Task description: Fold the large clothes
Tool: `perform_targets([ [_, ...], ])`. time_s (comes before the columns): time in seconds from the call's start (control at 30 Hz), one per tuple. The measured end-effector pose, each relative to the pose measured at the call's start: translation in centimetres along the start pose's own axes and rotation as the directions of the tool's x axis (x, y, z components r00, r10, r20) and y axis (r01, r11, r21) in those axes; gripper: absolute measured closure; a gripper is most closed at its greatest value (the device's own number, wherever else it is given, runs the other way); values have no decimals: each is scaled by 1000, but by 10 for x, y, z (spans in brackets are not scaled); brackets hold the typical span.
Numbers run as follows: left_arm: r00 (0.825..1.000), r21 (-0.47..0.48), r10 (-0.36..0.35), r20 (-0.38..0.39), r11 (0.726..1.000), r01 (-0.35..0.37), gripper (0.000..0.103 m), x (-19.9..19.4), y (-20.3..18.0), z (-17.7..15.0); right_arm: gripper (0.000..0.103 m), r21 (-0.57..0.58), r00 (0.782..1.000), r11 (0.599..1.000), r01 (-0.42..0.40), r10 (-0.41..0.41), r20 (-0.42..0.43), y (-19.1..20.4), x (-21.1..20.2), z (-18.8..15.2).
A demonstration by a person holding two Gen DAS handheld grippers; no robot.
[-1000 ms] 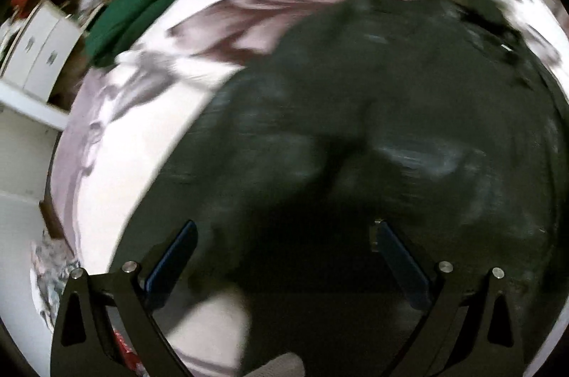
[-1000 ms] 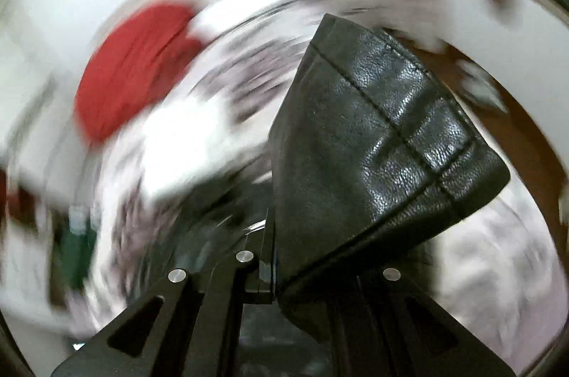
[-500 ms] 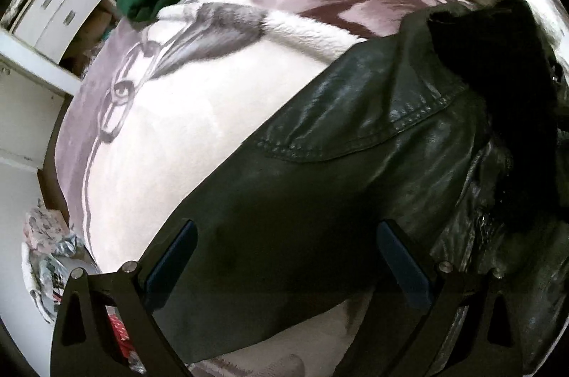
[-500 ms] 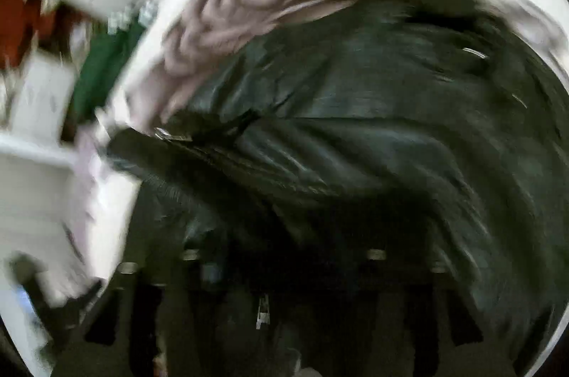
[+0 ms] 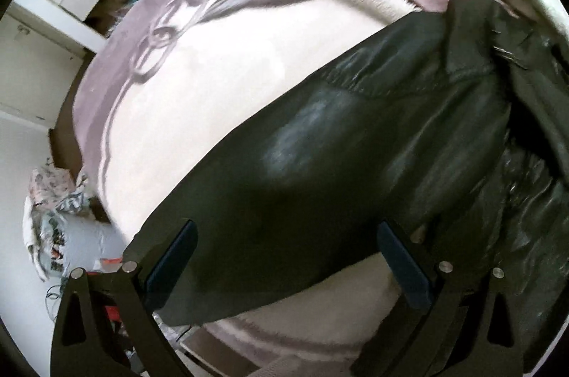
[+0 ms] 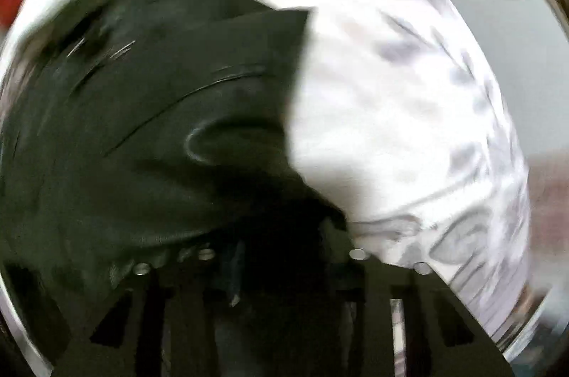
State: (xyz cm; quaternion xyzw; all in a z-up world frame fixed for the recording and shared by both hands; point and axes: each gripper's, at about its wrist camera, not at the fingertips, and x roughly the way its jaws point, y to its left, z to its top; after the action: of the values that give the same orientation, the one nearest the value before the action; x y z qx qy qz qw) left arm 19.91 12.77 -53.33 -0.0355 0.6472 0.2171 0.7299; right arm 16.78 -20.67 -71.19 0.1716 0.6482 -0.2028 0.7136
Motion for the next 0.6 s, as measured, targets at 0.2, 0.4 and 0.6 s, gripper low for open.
perform_targets([
  [0.2,997,-142,5,-79,990,-16,0,1,35,-25,69,-59,993,994,-95,90,-77,-19,-33,-21],
  [0.4,986,-348,-69,-149,937,13,0,12,76,-67,76,-143,942,933,-330,336,14,-2,-87,-41],
  [0.6,926,-597,-362,-110,769,230,0,49,109,-100,76,-259,957,927,-271,231,-173,67,0,-24],
])
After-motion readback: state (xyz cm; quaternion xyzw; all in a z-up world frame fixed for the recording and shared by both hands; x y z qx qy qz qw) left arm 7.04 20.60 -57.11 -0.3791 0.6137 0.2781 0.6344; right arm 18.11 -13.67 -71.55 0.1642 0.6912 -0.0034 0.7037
